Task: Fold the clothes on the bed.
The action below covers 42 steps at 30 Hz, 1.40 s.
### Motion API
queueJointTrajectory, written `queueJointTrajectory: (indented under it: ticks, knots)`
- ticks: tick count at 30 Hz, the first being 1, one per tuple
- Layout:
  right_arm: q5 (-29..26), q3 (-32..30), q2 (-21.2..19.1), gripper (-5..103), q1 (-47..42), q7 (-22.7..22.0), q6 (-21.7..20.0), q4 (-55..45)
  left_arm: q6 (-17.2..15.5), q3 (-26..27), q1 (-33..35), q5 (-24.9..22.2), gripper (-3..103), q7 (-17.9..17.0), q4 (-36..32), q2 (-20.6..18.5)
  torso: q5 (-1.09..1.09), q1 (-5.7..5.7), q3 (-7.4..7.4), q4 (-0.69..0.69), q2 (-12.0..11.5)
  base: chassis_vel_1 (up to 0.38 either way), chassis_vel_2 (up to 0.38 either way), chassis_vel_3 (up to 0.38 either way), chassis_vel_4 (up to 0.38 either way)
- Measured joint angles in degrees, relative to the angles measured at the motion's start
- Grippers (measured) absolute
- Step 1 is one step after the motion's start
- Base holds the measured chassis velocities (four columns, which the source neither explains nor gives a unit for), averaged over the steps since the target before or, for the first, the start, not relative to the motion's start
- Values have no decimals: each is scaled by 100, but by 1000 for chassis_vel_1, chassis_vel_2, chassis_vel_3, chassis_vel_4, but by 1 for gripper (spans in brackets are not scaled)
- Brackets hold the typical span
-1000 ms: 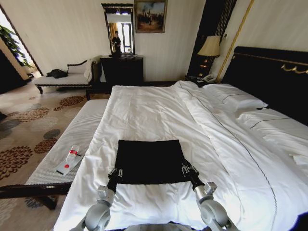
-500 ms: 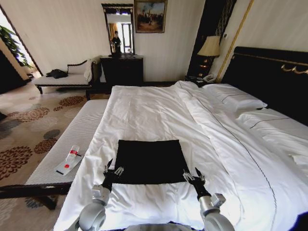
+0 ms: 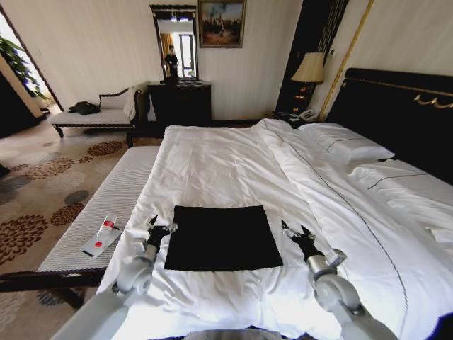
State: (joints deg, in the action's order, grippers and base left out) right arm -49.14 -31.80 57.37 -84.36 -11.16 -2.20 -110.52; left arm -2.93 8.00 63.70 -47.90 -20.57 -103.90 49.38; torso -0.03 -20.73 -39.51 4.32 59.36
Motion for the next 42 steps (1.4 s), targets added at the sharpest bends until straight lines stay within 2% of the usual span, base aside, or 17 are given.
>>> queueJointTrajectory:
  ticks: [3,4,7,8,11,22,38,40,42]
  knots:
    - [-9,85,-20,100,169,-48,-51,107,-143,-467,-824,-534,100,104,663,2,1,0,0,0,0,0,0,0,0]
    - [-9,85,-20,100,169,-48,-51,107,-143,-467,-824,-534,100,104,663,2,1,0,0,0,0,0,0,0,0]
    - [-12,110,7,100,211,-75,-84,133,-184,-912,-1547,-726,100,222,1296,139,-1,0,0,2,0,0,0,0,0]
    - [-12,110,7,100,211,-75,-84,133,-184,-912,-1547,-726,100,222,1296,139,-1,0,0,2,0,0,0,0,0]
    - [-10,117,21,100,237,-118,-112,134,-260,-1151,-1968,-947,100,246,1718,381,1,0,1,3,0,0,0,0,0]
    - [1,171,59,100,310,-197,-131,200,-452,-1335,-2094,-973,100,272,2210,563,0,1,1,0,1,0,0,0,0]
    - [55,234,114,100,370,-292,-150,249,-522,-1433,-2018,-869,101,259,2202,599,0,1,2,1,2,0,0,0,0]
    - [64,234,123,100,360,-292,-151,242,-514,-1440,-2015,-858,97,259,2186,607,0,1,2,1,1,0,0,0,0]
    - [86,234,139,100,339,-296,-153,229,-513,-1462,-2013,-840,87,258,2169,617,0,1,2,1,1,0,0,0,0]
